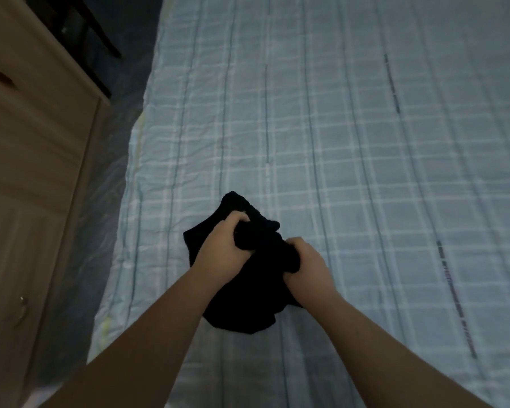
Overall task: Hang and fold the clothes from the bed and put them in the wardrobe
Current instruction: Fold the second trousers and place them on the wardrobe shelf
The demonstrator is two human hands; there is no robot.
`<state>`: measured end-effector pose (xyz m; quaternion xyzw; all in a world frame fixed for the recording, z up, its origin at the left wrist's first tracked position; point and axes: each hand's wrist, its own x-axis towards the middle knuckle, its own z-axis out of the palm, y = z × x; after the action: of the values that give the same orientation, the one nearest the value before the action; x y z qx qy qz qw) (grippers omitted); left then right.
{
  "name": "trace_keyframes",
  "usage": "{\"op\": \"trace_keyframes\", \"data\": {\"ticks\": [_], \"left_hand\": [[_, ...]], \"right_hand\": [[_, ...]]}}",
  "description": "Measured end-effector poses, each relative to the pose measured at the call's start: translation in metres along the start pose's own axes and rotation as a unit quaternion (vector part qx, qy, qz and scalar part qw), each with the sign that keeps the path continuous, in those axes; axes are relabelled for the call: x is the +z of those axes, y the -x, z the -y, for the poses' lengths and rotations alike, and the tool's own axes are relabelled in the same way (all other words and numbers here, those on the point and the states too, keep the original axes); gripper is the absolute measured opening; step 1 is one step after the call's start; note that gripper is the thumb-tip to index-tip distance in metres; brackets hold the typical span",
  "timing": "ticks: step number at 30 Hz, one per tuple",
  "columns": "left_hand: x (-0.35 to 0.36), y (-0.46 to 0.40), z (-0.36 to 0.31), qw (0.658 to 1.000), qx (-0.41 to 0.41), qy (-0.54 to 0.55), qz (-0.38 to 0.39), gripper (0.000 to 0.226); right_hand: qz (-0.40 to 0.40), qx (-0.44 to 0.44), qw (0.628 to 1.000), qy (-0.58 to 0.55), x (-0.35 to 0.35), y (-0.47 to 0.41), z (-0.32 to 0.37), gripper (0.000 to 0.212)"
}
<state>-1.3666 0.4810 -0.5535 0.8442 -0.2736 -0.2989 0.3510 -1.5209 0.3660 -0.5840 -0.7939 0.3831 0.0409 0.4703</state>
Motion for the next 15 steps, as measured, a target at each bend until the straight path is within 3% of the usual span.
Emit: {"op": "trace_keyframes", "data": {"ticks": [2, 5, 7, 9, 11, 15], "left_hand": [[-0.008, 0.036, -0.006, 1.000, 0.022, 0.001, 0.001, 0.036], [-0.016, 0.096, -0.017, 0.998, 0.050, 0.010, 0.022, 0.049], [-0.022, 0.136, -0.029, 0.997, 0.044, 0.044, 0.049, 0.058], [-0.031, 0.173, -0.046, 0.992, 0.042, 0.096, 0.069, 0.062], [-0.038, 0.207, -0.066, 0.987, 0.053, 0.128, 0.084, 0.062], [-0.044, 0.264, -0.111, 0.984, 0.089, 0.122, 0.094, 0.060]], "right_hand": [[0.013, -0.018, 1.000, 0.006, -0.007, 0.029, 0.003, 0.033], [0.094, -0.026, 0.995, 0.014, -0.023, 0.077, 0.017, 0.039], [0.163, -0.028, 0.986, 0.012, -0.032, 0.110, 0.027, 0.038], [0.184, -0.023, 0.982, -0.025, -0.040, 0.146, 0.034, 0.038], [0.136, -0.003, 0.989, -0.063, -0.047, 0.186, 0.040, 0.035], [-0.038, -0.019, 0.996, -0.075, -0.062, 0.253, 0.047, 0.023]]}}
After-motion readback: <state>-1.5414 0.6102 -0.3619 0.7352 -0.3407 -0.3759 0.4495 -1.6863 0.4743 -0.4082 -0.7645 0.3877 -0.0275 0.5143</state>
